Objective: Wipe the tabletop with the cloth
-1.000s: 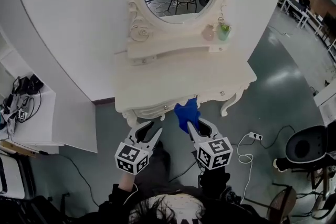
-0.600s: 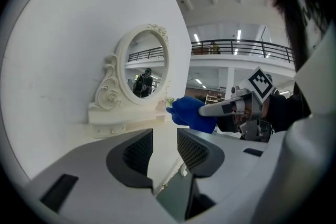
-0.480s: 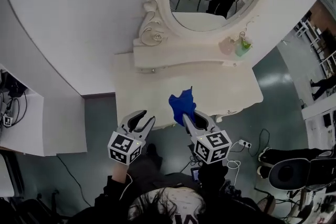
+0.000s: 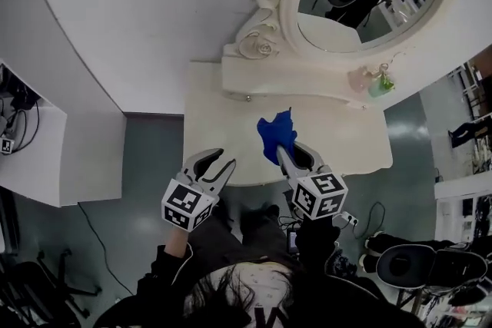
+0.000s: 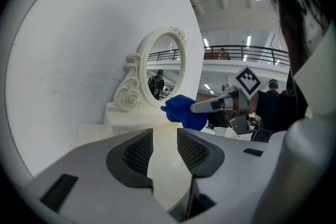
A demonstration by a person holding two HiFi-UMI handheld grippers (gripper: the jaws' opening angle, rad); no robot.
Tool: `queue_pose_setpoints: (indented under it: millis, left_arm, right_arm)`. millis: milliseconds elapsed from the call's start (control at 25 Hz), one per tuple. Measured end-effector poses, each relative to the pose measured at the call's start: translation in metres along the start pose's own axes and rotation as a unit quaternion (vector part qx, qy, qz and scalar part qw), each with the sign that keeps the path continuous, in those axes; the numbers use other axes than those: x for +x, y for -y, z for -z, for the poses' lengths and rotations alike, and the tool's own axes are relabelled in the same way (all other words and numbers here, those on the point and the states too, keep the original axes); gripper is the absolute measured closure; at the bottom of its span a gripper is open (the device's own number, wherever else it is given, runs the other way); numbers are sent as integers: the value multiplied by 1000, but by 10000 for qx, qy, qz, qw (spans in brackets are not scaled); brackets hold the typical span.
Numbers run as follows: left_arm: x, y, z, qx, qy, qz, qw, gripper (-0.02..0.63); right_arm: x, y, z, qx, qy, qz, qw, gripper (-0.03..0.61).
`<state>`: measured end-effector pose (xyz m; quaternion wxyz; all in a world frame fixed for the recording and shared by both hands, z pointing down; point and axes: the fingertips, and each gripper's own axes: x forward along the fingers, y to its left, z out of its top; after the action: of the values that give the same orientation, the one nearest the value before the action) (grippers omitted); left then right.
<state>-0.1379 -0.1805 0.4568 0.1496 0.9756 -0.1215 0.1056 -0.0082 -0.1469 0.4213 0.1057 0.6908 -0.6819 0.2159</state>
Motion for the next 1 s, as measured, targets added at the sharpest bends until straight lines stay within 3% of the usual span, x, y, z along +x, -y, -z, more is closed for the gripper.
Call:
queue_pose_setpoints:
  millis: [280, 640, 800, 1000]
  left_arm:
    - [-10, -29, -6, -100, 130, -816, 9965, 471]
    - [-17, -40, -29, -77, 291, -2050, 9783, 471]
    - [-9, -31, -30, -76, 221, -2255, 9740, 471]
    - [-3, -25, -24, -91, 9, -2415, 9703, 471]
  right_arm:
    - [64, 24, -36, -358, 56, -441, 9984, 491]
    - [163, 34, -47, -355, -196, -1220, 9917, 491]
    - [202, 31, -36, -278, -493, -1542, 9864, 491]
    - [239, 41, -5, -614, -1001, -1479, 9820, 491]
